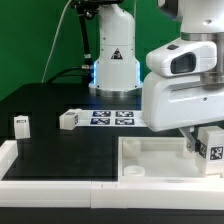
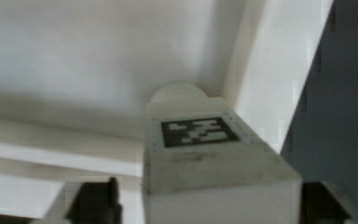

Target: Assemble one leg

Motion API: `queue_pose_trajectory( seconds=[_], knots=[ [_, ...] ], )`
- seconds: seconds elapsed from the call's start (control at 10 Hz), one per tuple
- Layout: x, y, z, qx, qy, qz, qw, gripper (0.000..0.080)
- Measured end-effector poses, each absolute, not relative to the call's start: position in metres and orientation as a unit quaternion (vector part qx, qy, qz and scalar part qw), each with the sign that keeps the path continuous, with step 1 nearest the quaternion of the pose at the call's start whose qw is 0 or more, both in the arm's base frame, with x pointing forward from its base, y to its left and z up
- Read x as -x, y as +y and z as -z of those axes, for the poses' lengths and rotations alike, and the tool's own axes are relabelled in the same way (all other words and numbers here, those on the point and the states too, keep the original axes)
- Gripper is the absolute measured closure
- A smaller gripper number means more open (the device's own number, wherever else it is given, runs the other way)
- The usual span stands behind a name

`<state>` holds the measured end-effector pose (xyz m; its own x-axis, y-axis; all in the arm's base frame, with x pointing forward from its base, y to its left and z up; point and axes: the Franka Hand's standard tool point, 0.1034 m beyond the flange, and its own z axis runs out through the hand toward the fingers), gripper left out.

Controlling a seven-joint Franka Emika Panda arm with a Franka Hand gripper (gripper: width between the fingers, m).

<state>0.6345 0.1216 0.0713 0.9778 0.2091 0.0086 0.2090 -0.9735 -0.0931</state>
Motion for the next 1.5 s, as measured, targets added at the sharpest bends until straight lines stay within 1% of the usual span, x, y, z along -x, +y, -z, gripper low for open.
queue_pose_trajectory(
  seconds=[0.1, 0.2, 0.4, 0.5, 0.6, 0.8, 1.3, 1.5],
  knots=[
    [-0.6347, 0.1209, -0.0713, 0.993, -0.105, -0.001, 0.046, 0.0405],
    [-0.6347, 0.1206, -0.0713, 0.994, -0.098, -0.001, 0.047, 0.0509],
    [-0.6347, 0.1205, -0.0713, 0.996, -0.079, -0.002, 0.047, 0.0509],
    [-0.6348, 0.1201, -0.0713, 0.998, -0.033, -0.004, 0.048, 0.0509],
    [-0.6351, 0.1188, -0.0711, 0.998, 0.047, -0.008, 0.048, 0.0509],
    [-0.6355, 0.1167, -0.0701, 0.983, 0.174, -0.015, 0.055, 0.0509],
    [-0.6352, 0.1152, -0.0693, 0.889, 0.454, -0.031, 0.046, 0.0509],
    [-0.6356, 0.1146, -0.0696, 0.853, 0.519, -0.036, 0.046, 0.0508]
  ],
)
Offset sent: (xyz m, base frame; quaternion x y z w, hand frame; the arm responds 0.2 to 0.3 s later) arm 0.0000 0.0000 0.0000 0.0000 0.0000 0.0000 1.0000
